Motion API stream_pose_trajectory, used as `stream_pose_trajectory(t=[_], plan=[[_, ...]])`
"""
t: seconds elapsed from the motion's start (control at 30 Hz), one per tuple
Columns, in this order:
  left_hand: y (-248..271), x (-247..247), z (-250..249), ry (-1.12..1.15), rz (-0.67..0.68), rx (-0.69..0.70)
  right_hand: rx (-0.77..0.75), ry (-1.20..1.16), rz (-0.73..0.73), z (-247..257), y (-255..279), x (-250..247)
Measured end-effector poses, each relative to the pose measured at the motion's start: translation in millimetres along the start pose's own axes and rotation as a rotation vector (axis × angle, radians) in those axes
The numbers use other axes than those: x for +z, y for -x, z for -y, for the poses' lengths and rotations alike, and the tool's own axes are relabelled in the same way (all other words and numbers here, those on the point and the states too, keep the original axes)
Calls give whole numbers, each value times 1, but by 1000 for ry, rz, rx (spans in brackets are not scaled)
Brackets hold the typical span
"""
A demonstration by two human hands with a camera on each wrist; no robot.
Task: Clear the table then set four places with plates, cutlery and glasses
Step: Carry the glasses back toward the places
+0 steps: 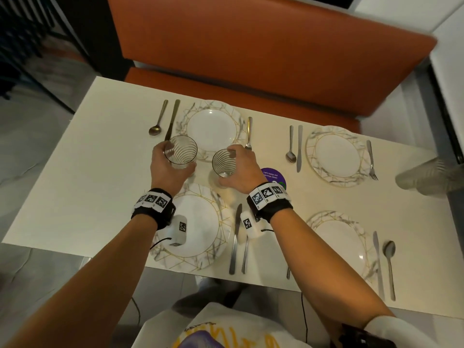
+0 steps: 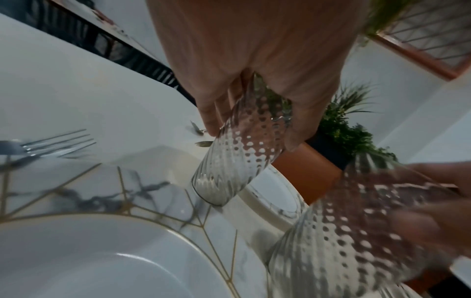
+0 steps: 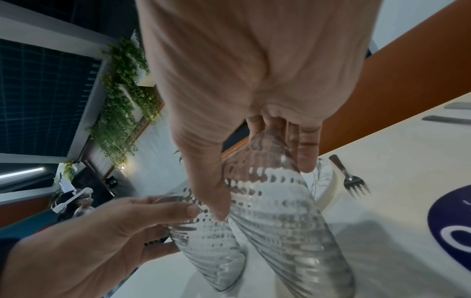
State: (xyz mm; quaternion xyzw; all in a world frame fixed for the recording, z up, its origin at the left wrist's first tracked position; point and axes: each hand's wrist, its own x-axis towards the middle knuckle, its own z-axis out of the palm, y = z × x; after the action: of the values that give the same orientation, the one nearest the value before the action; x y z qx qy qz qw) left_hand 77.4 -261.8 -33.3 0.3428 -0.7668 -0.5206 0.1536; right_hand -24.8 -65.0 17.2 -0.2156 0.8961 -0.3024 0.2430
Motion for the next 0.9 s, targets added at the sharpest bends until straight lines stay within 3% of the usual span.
stream_pose_trajectory(t=[0.67,0.9], plan=[[-34,-25,8,-93,11,-51,79,26,-24,-25,26,-6],[-30,-28,14,-173,66,-162,84,26,-26,-23,29,-2]])
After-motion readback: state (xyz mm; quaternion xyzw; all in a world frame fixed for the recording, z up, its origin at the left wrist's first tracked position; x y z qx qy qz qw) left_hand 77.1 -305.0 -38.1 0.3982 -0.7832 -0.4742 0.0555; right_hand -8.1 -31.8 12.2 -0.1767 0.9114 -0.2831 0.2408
